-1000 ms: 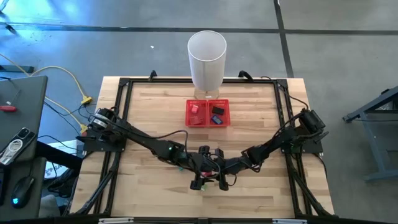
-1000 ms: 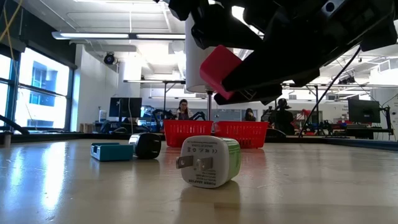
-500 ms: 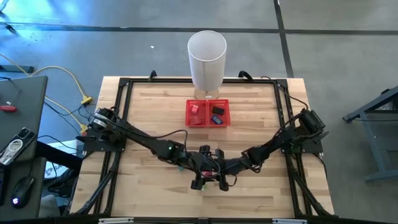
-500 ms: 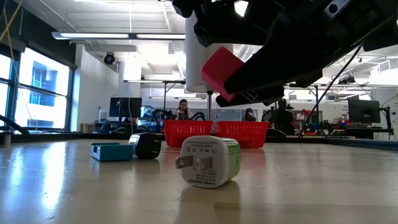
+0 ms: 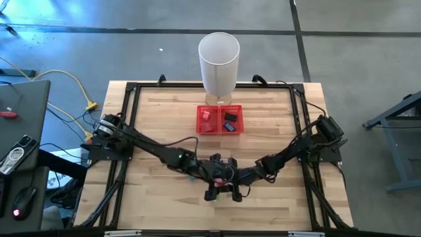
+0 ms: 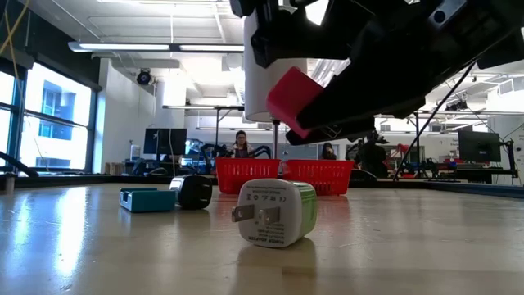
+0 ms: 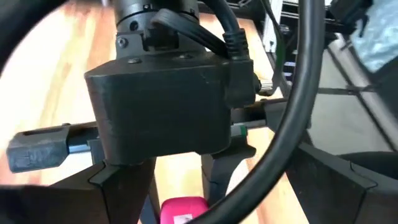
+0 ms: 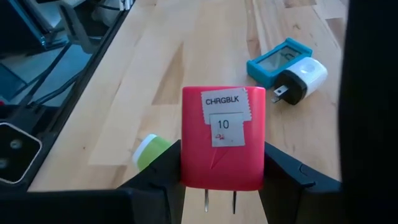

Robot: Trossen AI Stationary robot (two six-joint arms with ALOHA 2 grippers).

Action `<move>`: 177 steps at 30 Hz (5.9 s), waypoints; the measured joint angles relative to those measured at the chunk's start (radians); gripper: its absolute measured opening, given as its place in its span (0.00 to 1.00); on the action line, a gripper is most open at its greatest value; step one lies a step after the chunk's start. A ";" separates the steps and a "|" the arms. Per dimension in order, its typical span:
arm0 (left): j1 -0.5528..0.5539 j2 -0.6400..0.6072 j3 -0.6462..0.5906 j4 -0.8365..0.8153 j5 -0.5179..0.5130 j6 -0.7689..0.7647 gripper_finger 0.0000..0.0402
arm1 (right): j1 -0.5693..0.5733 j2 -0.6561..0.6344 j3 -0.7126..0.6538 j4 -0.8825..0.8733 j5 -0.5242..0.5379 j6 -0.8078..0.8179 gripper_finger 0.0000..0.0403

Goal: Pick & Place Office items
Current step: Put the pink charger adapter into the left red bin

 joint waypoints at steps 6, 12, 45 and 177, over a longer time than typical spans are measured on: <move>-0.001 -0.028 0.001 -0.058 0.022 0.099 0.82 | 0.000 0.000 0.000 -0.002 0.002 0.000 0.36; -0.036 -0.072 0.001 -0.157 -0.139 0.165 0.82 | 0.000 0.000 0.000 -0.010 0.005 0.002 0.36; -0.337 -0.128 0.001 -0.117 -0.768 0.427 0.82 | 0.000 0.000 -0.001 0.021 0.007 0.003 0.36; -0.222 -0.066 0.000 -0.338 -0.515 0.691 0.34 | -0.156 -0.001 0.001 0.183 -0.404 -0.028 0.97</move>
